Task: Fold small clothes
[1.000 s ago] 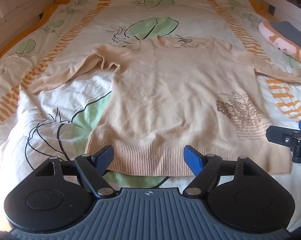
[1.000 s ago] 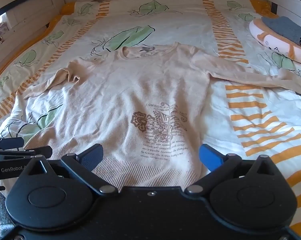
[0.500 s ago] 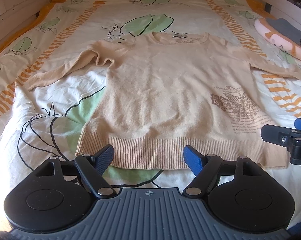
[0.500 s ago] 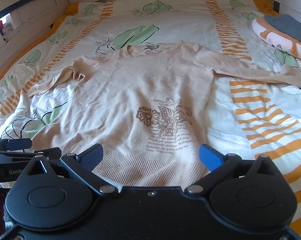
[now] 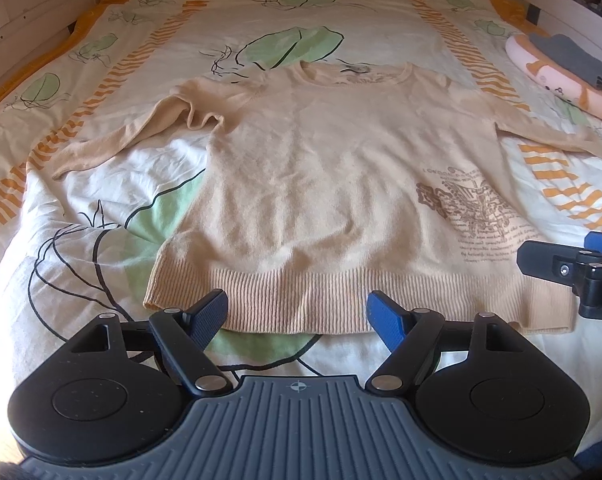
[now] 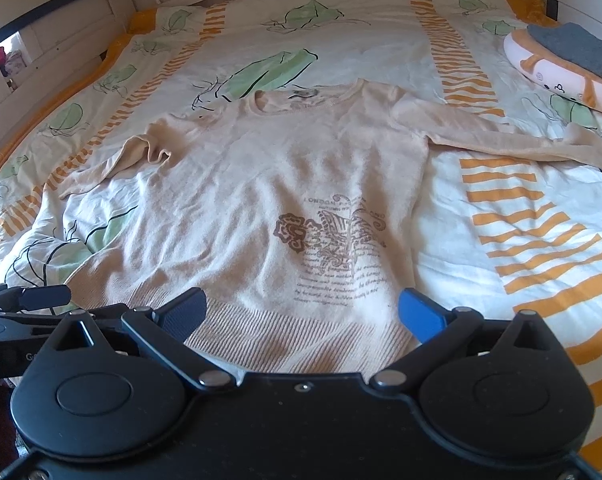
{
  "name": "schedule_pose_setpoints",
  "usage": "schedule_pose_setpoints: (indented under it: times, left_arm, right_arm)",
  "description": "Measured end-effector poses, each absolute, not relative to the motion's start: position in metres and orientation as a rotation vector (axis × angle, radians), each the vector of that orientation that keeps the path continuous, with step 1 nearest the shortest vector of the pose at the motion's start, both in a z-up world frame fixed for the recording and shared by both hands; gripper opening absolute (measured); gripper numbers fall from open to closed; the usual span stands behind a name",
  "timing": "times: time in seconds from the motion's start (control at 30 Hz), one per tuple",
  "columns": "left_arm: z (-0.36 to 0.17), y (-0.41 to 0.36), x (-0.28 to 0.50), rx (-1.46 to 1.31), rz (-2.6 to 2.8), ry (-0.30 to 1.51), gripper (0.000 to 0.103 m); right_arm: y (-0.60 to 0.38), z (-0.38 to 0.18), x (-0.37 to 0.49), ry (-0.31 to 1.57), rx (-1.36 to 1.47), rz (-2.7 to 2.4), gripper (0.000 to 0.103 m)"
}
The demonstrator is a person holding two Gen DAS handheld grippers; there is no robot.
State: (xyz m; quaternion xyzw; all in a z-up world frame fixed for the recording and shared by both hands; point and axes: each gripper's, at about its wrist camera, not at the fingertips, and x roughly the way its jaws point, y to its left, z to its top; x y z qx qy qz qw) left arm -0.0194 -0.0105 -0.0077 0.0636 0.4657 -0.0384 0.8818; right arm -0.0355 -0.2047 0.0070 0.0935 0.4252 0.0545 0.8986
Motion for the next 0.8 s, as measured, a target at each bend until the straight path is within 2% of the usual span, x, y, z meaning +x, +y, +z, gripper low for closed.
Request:
schedule_pose_setpoints:
  times: [0.8]
  left_arm:
    - [-0.0066,-0.0169,-0.0165,0.141,-0.095,0.970,0.074]
  right_arm:
    - [-0.2111,0.0030,-0.0316,0.892,0.252,0.119,0.102]
